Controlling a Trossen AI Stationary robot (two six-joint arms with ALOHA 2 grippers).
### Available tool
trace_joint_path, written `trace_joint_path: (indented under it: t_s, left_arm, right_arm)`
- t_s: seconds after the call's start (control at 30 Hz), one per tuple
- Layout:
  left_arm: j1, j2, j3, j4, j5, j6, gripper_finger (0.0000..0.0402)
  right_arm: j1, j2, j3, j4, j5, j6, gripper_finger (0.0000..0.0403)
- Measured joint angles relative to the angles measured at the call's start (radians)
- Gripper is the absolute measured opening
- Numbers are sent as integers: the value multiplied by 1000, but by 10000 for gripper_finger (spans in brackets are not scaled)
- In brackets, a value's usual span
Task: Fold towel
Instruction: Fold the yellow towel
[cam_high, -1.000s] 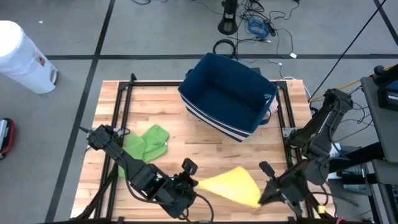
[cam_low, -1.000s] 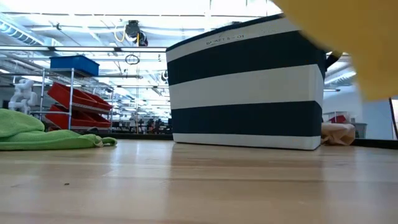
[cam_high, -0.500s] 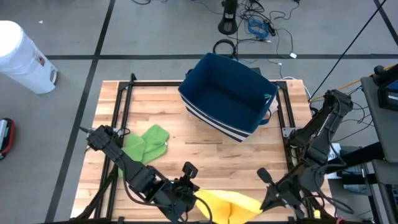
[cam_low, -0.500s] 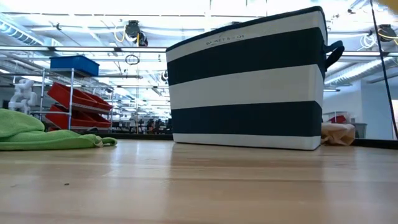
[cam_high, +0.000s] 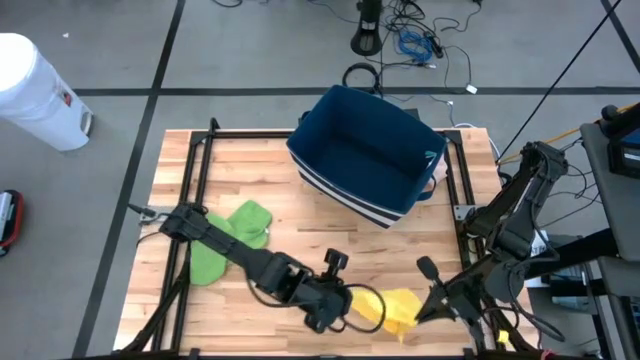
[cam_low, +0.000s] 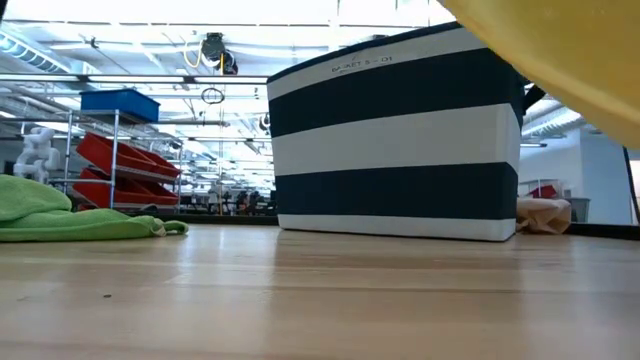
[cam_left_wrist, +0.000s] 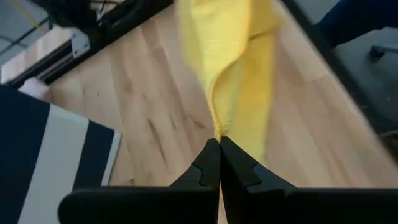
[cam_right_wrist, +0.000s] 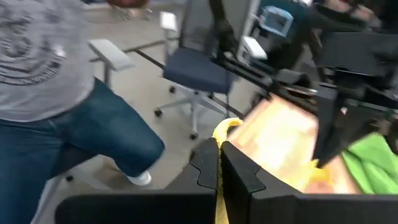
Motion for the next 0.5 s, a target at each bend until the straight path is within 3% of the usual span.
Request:
trace_joint_path:
  t_s: [0.23, 0.5]
  left_arm:
    - [31, 47, 0, 67, -145, -63, 0]
    - [109, 127, 0, 78, -159, -218, 0]
  right_arm:
    - [0, -49, 0, -101, 70, 50, 0]
    - [-25, -55, 0, -161, 107, 38, 0]
